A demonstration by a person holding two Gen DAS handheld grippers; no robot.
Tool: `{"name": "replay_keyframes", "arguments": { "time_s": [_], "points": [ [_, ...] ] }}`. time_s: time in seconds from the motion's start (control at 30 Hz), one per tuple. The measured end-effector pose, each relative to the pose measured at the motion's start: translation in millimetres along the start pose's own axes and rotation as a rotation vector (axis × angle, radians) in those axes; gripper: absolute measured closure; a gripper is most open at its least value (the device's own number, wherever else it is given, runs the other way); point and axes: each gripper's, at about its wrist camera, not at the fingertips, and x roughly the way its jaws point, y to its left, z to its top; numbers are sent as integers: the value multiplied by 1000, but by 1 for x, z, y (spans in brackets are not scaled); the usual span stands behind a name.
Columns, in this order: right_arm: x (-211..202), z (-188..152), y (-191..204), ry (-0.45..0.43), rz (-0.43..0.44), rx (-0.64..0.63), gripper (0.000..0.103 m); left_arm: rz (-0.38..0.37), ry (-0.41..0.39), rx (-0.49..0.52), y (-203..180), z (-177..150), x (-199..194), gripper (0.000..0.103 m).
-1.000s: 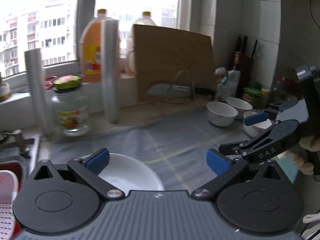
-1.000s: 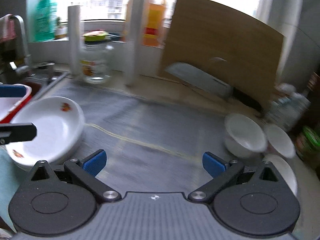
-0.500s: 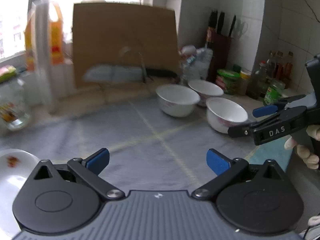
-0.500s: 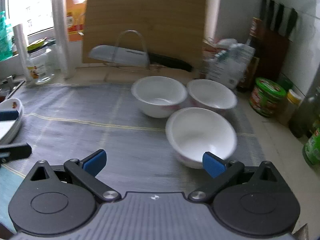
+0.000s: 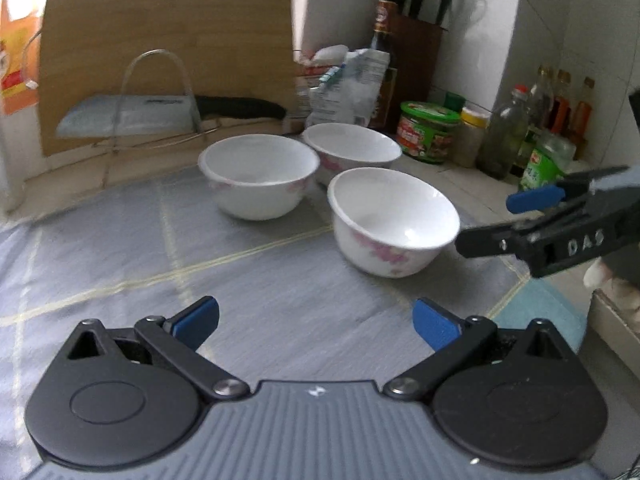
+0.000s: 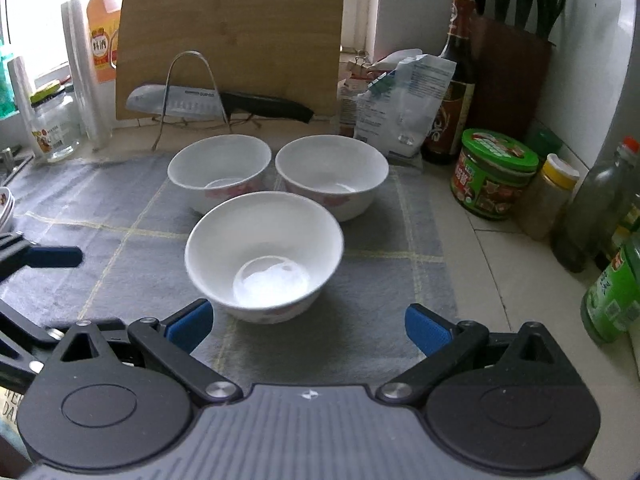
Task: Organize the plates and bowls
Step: 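Move the right gripper toward the white bowls by the cutting board, then grasp the rim of the nearest white bowl with the right gripper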
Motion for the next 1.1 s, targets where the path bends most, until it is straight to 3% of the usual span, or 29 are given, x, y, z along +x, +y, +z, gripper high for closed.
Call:
{"name": "replay_keyframes", "arguments": {
  "time_s": [0.3, 0.53, 0.97, 1.1],
  "points": [
    [22, 18, -24, 8, 129, 27, 0, 27, -25, 86, -36, 14, 36, 1],
    [44, 34, -27, 23, 190, -26, 2, 31, -25, 130, -51, 20, 53, 1],
    [74, 54, -31, 84, 307, -52, 32, -18, -39, 128, -55, 25, 60, 17],
    [77, 55, -31, 92, 326, -50, 34, -24, -43, 129, -55, 25, 61, 17]
  ]
}}
